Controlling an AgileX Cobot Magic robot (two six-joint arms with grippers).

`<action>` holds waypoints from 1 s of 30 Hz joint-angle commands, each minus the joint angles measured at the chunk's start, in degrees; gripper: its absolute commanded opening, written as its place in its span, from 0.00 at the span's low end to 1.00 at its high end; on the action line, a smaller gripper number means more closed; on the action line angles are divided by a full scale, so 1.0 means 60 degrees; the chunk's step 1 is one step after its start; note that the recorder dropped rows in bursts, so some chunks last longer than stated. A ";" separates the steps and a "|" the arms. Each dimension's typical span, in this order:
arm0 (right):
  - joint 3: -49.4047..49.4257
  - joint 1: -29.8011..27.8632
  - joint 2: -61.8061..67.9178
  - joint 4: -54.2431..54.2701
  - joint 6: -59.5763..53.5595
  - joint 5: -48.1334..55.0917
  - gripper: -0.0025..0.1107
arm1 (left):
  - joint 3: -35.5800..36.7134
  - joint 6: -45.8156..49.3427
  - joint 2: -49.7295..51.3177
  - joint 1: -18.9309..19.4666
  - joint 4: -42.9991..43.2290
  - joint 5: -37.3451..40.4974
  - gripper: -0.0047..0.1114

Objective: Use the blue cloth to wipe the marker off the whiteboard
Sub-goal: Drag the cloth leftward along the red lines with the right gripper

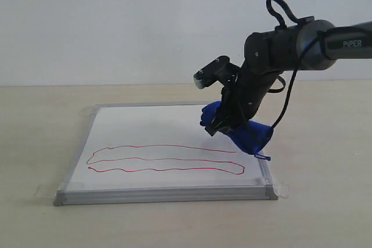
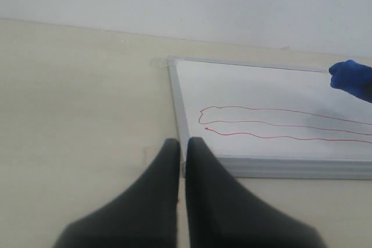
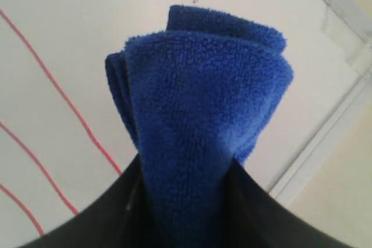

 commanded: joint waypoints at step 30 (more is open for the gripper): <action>-0.0007 0.0314 0.0779 -0.3374 0.2929 0.0823 0.02 | 0.0026 -0.0095 -0.0025 -0.0020 0.0003 -0.0085 0.07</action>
